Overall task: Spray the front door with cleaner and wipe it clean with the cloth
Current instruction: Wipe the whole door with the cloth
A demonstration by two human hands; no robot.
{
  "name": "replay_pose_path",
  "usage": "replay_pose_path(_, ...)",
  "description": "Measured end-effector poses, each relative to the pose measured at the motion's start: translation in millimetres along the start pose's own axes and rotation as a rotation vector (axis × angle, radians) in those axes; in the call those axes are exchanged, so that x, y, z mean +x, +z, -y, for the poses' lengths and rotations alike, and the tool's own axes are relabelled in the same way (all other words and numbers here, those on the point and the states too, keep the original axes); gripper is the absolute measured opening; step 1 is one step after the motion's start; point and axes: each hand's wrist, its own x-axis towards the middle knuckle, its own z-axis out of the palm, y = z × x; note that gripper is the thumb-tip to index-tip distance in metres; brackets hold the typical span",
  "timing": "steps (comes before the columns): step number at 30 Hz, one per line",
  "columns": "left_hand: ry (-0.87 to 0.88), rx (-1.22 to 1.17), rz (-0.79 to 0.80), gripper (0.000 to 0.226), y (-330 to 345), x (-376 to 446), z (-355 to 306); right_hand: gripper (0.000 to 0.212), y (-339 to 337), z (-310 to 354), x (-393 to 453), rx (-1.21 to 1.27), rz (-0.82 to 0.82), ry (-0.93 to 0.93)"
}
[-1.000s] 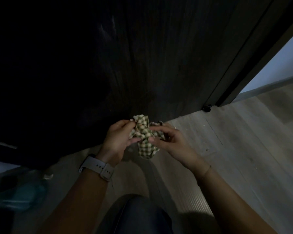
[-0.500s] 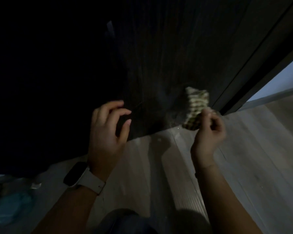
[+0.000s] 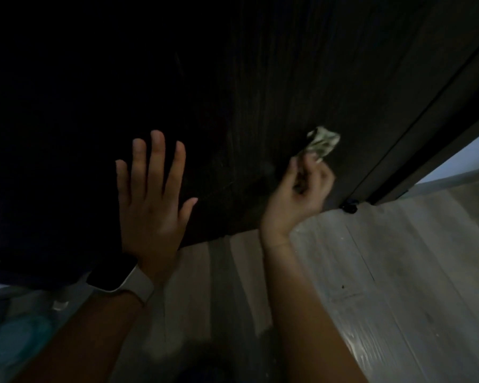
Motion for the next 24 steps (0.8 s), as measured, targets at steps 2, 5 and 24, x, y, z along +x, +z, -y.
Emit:
replay_pose_path(2,0.036,0.063,0.02,0.099,-4,-2,6,0.016,-3,-7,-46,-0.017,0.17,0.045)
replay_pose_path(5,0.076,0.131,0.021,0.1,-6,-2,17,0.023,-11,-5,-104,-0.065,0.569,-0.055)
replay_pose_path(24,0.142,0.121,-0.059,0.087,2,-1,28,0.026,10,33,-66,0.169,0.21,0.185)
